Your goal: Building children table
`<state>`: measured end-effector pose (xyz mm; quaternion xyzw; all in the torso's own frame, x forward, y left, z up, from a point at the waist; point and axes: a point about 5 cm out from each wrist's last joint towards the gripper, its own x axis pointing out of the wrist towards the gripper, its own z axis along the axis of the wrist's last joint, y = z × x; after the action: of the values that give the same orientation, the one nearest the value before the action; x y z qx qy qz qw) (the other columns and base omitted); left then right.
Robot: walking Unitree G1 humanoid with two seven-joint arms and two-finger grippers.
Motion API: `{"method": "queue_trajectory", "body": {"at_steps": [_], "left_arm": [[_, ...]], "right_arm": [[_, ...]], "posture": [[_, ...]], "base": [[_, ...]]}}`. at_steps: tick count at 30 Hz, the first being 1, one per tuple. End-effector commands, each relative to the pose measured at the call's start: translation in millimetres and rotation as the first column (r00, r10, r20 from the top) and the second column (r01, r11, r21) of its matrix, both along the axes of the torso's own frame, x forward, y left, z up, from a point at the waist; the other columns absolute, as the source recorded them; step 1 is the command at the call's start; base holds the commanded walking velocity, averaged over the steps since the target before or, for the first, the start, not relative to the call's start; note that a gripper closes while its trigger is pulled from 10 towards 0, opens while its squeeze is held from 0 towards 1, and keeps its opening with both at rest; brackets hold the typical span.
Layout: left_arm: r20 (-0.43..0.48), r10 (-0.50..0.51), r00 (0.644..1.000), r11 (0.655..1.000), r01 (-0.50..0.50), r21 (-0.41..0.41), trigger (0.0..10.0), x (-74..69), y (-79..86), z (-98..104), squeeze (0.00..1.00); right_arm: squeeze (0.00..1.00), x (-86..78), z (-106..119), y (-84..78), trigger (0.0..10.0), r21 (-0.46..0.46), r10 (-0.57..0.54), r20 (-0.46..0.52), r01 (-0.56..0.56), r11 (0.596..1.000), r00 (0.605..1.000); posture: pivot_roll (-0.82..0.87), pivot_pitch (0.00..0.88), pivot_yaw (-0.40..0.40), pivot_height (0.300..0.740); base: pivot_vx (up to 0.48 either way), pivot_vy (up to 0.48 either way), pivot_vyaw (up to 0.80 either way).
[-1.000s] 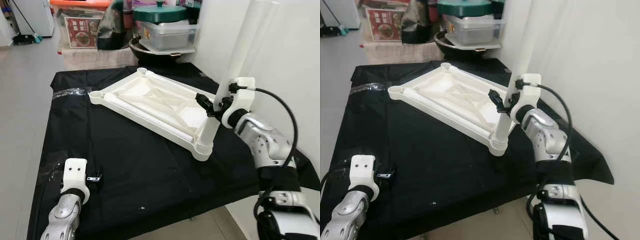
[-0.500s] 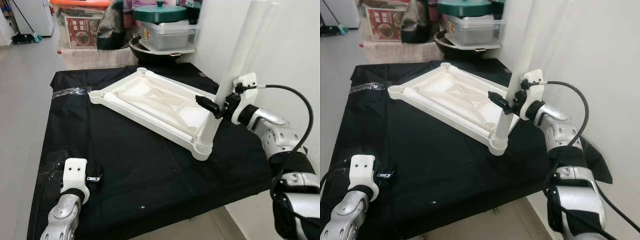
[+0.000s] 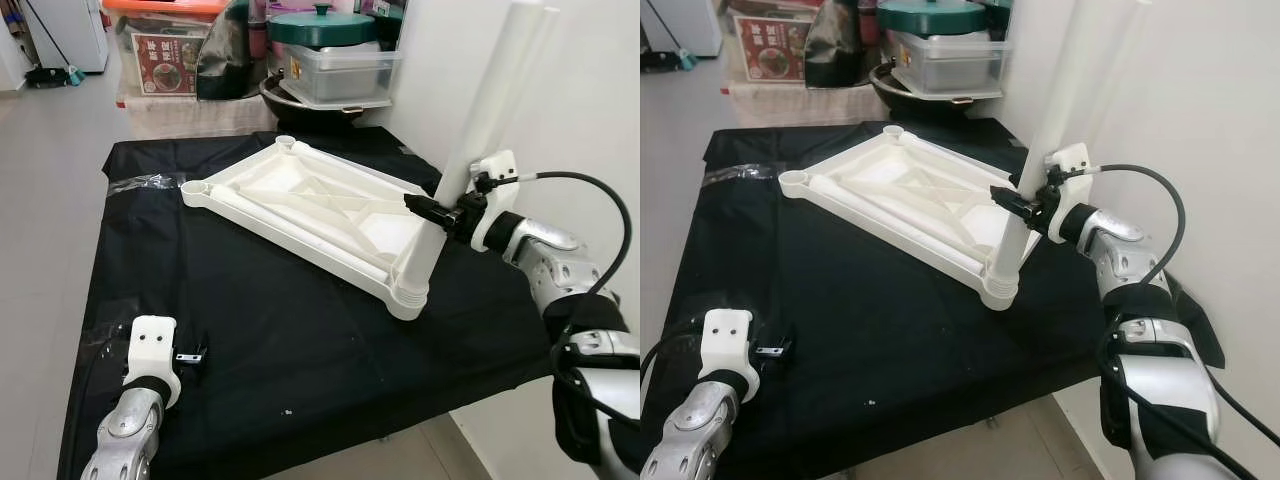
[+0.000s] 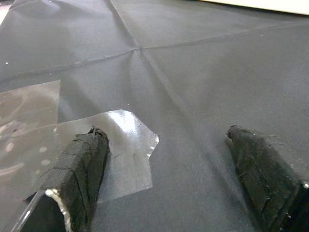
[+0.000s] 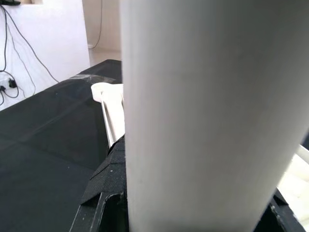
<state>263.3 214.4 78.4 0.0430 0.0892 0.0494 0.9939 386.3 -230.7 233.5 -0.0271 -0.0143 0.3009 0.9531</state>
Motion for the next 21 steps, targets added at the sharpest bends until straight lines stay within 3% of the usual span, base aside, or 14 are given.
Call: {"method": "queue_trajectory", "body": {"at_steps": [1,6,8,9,11,13,14,15,17,18,19,20,21], "left_arm": [[-0.101,-0.002,0.995,1.0,0.0,-0.017,10.0,-9.0,-3.4,-21.1,0.0],[-0.101,-0.003,0.995,1.0,0.001,-0.019,10.0,-9.2,-3.8,-21.1,0.0],[-0.102,-0.001,0.995,1.0,-0.001,-0.017,10.0,-10.3,-2.9,-21.4,0.0],[-0.102,-0.001,0.995,1.0,-0.001,-0.017,10.0,-10.3,-2.9,-21.4,0.0],[-0.105,0.001,0.995,1.0,-0.003,-0.016,10.0,-11.6,-2.2,-21.8,0.0],[-0.105,0.001,0.994,1.0,-0.003,-0.015,10.0,-12.0,-2.1,-22.0,0.0],[-0.106,0.001,0.994,1.0,-0.003,-0.013,10.0,-12.3,-1.3,-21.8,0.0],[-0.106,0.001,0.994,1.0,-0.003,-0.013,10.0,-12.3,-1.3,-21.8,0.0],[-0.107,0.001,0.994,1.0,-0.003,-0.012,10.0,-12.5,-0.4,-21.6,0.0],[-0.107,0.001,0.994,1.0,-0.003,-0.012,10.0,-12.5,-0.4,-21.6,0.0],[-0.107,0.002,0.994,1.0,-0.003,-0.011,10.0,-12.8,-0.1,-21.6,0.0],[-0.108,0.0,0.994,1.0,-0.001,-0.009,10.0,-12.5,-0.3,-21.7,0.0],[-0.108,0.0,0.994,1.0,-0.001,-0.009,10.0,-12.5,-0.3,-21.7,0.0]], "right_arm": [[0.0,3.7,0.9,-6.6,0.0,-0.042,-0.103,0.018,0.103,0.994,0.995],[0.0,8.2,-10.9,-7.0,0.0,-0.058,-0.227,-0.018,0.225,0.973,0.974],[0.0,13.2,-26.4,-4.9,0.0,-0.053,-0.447,-0.093,0.444,0.894,0.889],[0.0,13.2,-26.4,-4.9,0.0,-0.053,-0.447,-0.093,0.444,0.894,0.889],[0.0,13.3,-43.6,1.8,0.0,-0.056,-0.603,-0.151,0.602,0.797,0.784],[0.0,12.5,-48.6,5.6,0.0,-0.048,-0.628,-0.163,0.63,0.775,0.761],[0.0,10.9,-60.1,20.4,0.0,-0.03,-0.664,-0.214,0.675,0.737,0.716],[0.0,10.9,-60.1,20.4,0.0,-0.03,-0.664,-0.214,0.675,0.737,0.716],[0.0,8.1,-71.4,36.9,0.0,-0.019,-0.693,-0.272,0.716,0.697,0.667],[0.0,8.1,-71.4,36.9,0.0,-0.019,-0.693,-0.272,0.716,0.697,0.667],[0.0,7.0,-73.5,44.2,0.0,-0.011,-0.704,-0.28,0.731,0.682,0.653],[0.0,6.0,-72.6,68.7,0.0,0.006,-0.723,-0.294,0.758,0.653,0.625],[0.0,6.0,-72.6,68.7,0.0,0.006,-0.723,-0.294,0.758,0.653,0.625]], "posture": [[0.1,0.0,-0.122,0.74],[0.1,0.0,-0.125,0.74],[0.1,0.0,-0.127,0.74],[0.1,0.0,-0.127,0.74],[0.1,0.0,-0.127,0.74],[0.1,0.0,-0.127,0.74],[0.11,0.0,-0.122,0.74],[0.11,0.0,-0.122,0.74],[0.11,0.0,-0.122,0.74],[0.11,0.0,-0.122,0.74],[0.11,0.0,-0.12,0.74],[0.1,0.0,-0.115,0.74],[0.1,0.0,-0.115,0.74]], "base": [[0.0,0.0,0.0],[0.0,0.0,0.0],[0.0,0.0,0.0],[0.0,0.0,0.0],[0.0,0.0,0.0],[0.0,0.0,0.0],[0.0,0.0,0.0],[0.0,0.0,0.0],[0.0,0.0,0.0],[0.0,0.0,0.0],[0.0,0.0,0.0],[0.0,0.0,0.0],[0.0,0.0,0.0]]}}
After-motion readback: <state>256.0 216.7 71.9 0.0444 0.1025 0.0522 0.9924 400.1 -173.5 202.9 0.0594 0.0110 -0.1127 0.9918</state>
